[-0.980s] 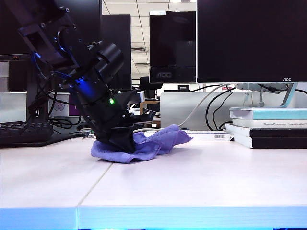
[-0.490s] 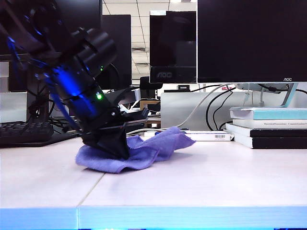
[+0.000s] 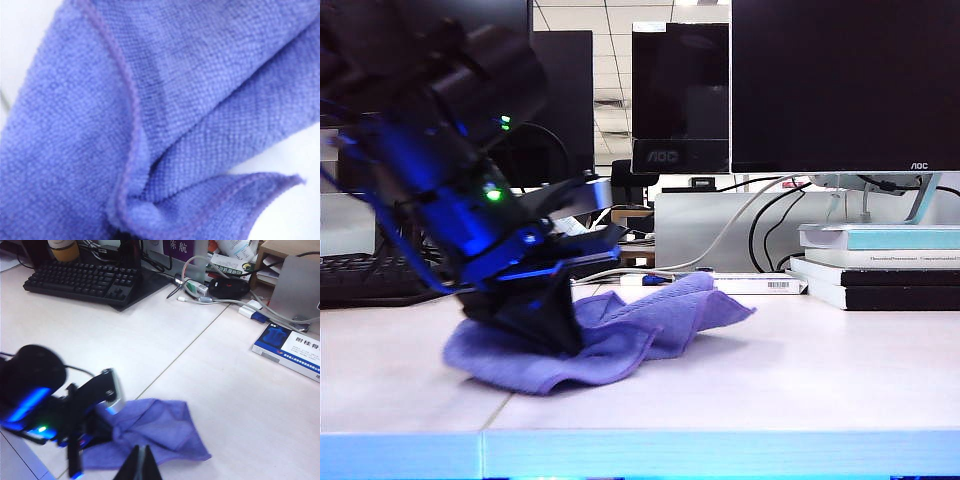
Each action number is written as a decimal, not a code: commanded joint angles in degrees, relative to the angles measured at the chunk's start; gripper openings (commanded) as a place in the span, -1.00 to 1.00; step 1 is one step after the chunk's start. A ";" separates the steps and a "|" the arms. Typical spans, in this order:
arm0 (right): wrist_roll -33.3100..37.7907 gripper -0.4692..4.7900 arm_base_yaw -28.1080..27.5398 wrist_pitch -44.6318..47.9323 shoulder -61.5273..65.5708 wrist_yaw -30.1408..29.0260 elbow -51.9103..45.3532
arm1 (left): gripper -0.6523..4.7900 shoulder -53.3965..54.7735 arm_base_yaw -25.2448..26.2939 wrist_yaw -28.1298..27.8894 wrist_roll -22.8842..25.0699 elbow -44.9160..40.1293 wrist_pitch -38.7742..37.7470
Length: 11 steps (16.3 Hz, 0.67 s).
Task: Wipe the table from front to back using the rag.
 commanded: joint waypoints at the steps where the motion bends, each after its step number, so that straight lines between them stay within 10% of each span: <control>1: 0.15 -0.81 0.04 0.76 -0.13 -0.13 0.20 | -0.78 -2.54 -1.57 -0.09 -1.31 -2.47 -2.93; 11: 0.15 -0.81 0.04 0.79 -0.13 -0.13 0.20 | -0.78 -6.27 -2.62 -0.13 -2.14 -6.71 -5.55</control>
